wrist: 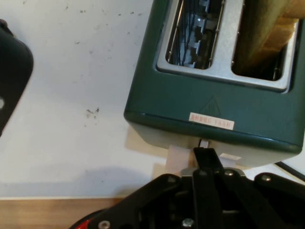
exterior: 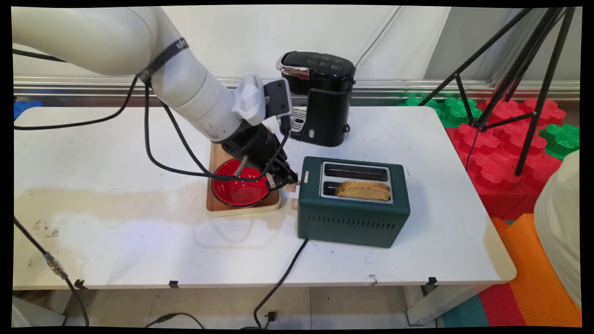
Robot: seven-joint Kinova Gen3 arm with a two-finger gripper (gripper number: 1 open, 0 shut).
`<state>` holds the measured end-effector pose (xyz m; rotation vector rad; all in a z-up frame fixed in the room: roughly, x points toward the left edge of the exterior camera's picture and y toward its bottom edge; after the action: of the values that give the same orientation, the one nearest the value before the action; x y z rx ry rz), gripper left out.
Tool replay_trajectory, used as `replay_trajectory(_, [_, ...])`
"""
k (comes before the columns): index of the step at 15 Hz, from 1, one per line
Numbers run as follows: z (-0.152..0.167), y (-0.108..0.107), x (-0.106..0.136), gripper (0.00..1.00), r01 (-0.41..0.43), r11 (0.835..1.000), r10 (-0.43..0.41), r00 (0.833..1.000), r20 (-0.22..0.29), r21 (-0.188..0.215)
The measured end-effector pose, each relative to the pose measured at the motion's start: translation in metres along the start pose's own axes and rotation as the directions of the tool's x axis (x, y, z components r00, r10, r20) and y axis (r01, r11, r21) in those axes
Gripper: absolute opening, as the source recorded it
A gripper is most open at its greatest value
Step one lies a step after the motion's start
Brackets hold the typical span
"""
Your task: Press the toaster switch
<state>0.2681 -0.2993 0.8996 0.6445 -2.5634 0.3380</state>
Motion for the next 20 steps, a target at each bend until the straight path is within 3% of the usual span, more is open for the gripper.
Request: replay_trajectory(20, [0.035,0.002,-0.021,0.0,0.03,0.999,-0.03,0.999,0.015,-0.01])
